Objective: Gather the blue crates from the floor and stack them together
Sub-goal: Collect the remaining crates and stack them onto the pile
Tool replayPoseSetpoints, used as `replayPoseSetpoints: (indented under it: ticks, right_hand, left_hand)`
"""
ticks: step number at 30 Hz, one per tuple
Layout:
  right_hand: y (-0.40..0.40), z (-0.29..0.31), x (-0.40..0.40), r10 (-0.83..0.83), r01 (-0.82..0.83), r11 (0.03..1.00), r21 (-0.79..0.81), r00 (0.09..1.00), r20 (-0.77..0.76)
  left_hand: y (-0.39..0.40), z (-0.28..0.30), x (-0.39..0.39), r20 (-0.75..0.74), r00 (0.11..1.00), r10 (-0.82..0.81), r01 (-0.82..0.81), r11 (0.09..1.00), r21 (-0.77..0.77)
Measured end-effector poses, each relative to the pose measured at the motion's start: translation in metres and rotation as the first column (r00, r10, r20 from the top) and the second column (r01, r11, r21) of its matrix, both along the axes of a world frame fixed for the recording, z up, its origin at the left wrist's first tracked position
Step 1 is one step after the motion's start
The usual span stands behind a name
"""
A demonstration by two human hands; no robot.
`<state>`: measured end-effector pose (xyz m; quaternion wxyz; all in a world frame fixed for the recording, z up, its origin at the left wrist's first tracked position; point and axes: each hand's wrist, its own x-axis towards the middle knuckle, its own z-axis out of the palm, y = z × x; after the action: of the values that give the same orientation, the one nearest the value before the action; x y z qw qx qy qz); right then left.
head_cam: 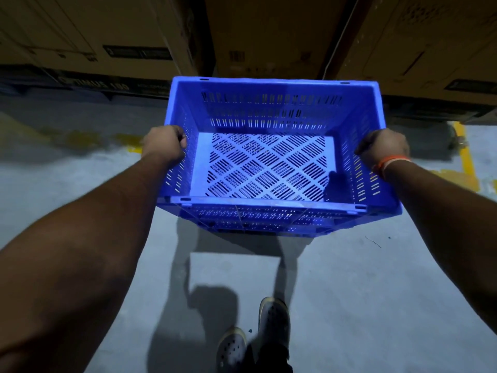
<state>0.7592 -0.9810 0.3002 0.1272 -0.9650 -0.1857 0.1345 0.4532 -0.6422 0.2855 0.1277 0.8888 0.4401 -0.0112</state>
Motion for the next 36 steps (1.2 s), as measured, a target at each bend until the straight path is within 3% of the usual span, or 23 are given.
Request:
replayPoseSetpoints:
  ticks: [6, 9, 11, 12, 15, 18, 23, 28, 34, 36]
  right_hand:
    - [0.001, -0.004, 0.003, 0.041, -0.041, 0.999, 0.002, 0.999, 0.003]
    - [-0.003, 0.008, 0.009, 0.089, -0.120, 0.981, -0.154, 0.976, -0.197]
    - [-0.008, 0.024, -0.002, 0.086, -0.161, 0.954, -0.251, 0.954, -0.286]
    - [-0.014, 0.029, -0.013, 0.060, -0.136, 0.962, -0.236, 0.951, -0.303]
    - [-0.044, 0.046, -0.065, -0.045, 0.068, 0.995, 0.070, 0.957, -0.286]
    - [-0.082, 0.063, -0.120, -0.023, 0.103, 0.968, 0.230, 0.945, -0.326]
    - [-0.118, 0.127, -0.185, -0.003, 0.223, 0.861, 0.458, 0.901, -0.434]
    - [-0.127, 0.176, -0.225, -0.118, 0.428, 0.768, 0.477, 0.826, -0.551]
    - [-0.160, 0.217, -0.275, -0.243, 0.582, 0.646, 0.494, 0.771, -0.589]
    - [-0.178, 0.226, -0.293, -0.297, 0.624, 0.606, 0.493, 0.753, -0.588]
  left_hand:
    - [0.005, 0.005, 0.002, -0.037, 0.999, -0.004, 0.003, 0.999, -0.034]
    - [0.005, 0.023, 0.003, -0.275, 0.955, -0.110, 0.047, 0.973, -0.226]
    - [-0.007, 0.040, -0.002, -0.382, 0.919, -0.098, -0.001, 0.968, -0.250]
    - [-0.019, 0.048, -0.005, -0.363, 0.930, -0.060, -0.032, 0.969, -0.244]
    - [-0.066, 0.082, -0.026, -0.159, 0.987, 0.021, -0.060, 0.967, -0.247]
    - [-0.112, 0.118, -0.048, 0.015, 1.000, 0.010, -0.003, 0.923, -0.385]
    - [-0.179, 0.187, -0.059, 0.142, 0.989, -0.049, 0.117, 0.842, -0.526]
    - [-0.217, 0.234, -0.057, 0.263, 0.962, -0.077, 0.223, 0.780, -0.584]
    - [-0.244, 0.253, -0.068, 0.323, 0.910, -0.259, 0.414, 0.592, -0.691]
    - [-0.247, 0.252, -0.073, 0.339, 0.893, -0.298, 0.451, 0.568, -0.689]
